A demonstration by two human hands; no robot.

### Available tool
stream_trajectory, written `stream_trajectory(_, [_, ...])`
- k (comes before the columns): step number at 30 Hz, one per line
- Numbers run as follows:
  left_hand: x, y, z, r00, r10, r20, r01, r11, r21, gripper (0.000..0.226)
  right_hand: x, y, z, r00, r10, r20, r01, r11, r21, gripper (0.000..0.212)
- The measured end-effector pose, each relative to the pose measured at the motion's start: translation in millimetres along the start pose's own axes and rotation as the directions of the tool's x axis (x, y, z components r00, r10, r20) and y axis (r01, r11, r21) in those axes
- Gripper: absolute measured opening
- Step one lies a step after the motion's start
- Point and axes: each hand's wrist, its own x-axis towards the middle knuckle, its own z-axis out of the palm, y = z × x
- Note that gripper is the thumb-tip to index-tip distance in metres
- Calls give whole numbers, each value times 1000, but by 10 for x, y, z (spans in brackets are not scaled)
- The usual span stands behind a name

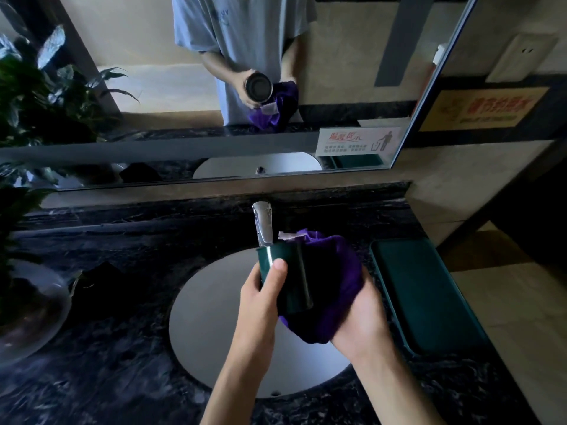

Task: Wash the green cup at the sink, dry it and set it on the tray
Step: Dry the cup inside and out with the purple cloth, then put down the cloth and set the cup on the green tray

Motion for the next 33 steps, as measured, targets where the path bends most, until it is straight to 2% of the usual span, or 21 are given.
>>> stream_trajectory(3, [-93,-36,-17,998,-41,50,43,999,-25,41,-100,17,-158,1000,-16,10,16,998,57,32])
stream_trajectory(7, [-246,-69,24,995,-71,69,76,995,-67,51,-300,159,-606,1000,14,28,-18,991,131,55])
stream_trajectory(10, [-352,-157,20,994,-111,-23,108,989,-102,51,-505,210,-949,1000,24,-20,-20,981,193,59])
stream_trajectory(12, [-418,-244,0,984,-145,-102,131,982,-134,53,-626,225,-1102,1000,6,-30,-1,986,168,61])
stream_trajectory(15, [-584,-405,13,974,-172,-148,145,973,-177,51,-756,216,-1392,979,-90,-182,103,993,63,63])
stream_trajectory(16, [-657,-458,29,972,-180,-151,150,971,-187,50,-807,185,-1487,979,-104,-175,105,994,-6,70])
stream_trajectory(17, [-713,-501,42,971,-186,-150,156,969,-191,49,-890,119,-1510,981,-125,-151,102,983,-154,76])
stream_trajectory(18, [-792,-548,67,970,-191,-149,161,968,-193,46,-950,42,-1581,981,-148,-127,94,930,-355,72])
stream_trajectory(19, [-856,-599,91,969,-194,-152,164,968,-193,42,-983,-22,-1665,979,-186,-87,95,786,-611,54])
stream_trajectory(20, [-922,-645,120,967,-199,-159,167,967,-193,37,-1029,-46,-1724,987,-157,29,114,565,-817,35])
stream_trajectory(21, [-989,-692,143,963,-206,-173,172,966,-193,31,-1055,-9,-1788,987,-78,142,158,271,-949,31])
stream_trajectory(22, [-1041,-729,159,959,-215,-185,180,965,-192,26,-1026,105,-1918,975,26,220,221,-51,-974,39])
stream_trajectory(23, [-1106,-771,179,955,-222,-195,186,965,-186,25,-1007,289,-2134,966,151,211,250,-323,-913,50])
stream_trajectory(24, [-1165,-809,198,952,-230,-202,195,964,-181,25,-1002,483,-2372,961,165,223,277,-533,-799,54])
stream_trajectory(25, [-1222,-845,211,949,-237,-208,201,963,-180,26,-994,688,-2637,957,156,245,286,-661,-694,53])
stream_trajectory(26, [-1276,-877,218,944,-243,-224,204,962,-183,28,-1030,849,-2767,955,162,250,289,-708,-644,52])
stream_trajectory(28, [-1356,-926,204,931,-257,-259,210,958,-196,30,-1081,936,-2786,952,100,290,277,-688,-671,52])
stream_trajectory(30, [-1414,-961,185,920,-274,-281,218,952,-214,28,-1087,925,-2776,940,-20,339,243,-657,-714,50])
stream_trajectory(33, [-1456,-977,141,903,-294,-313,223,944,-244,27,-1045,901,-2681,943,-189,274,108,-604,-790,51])
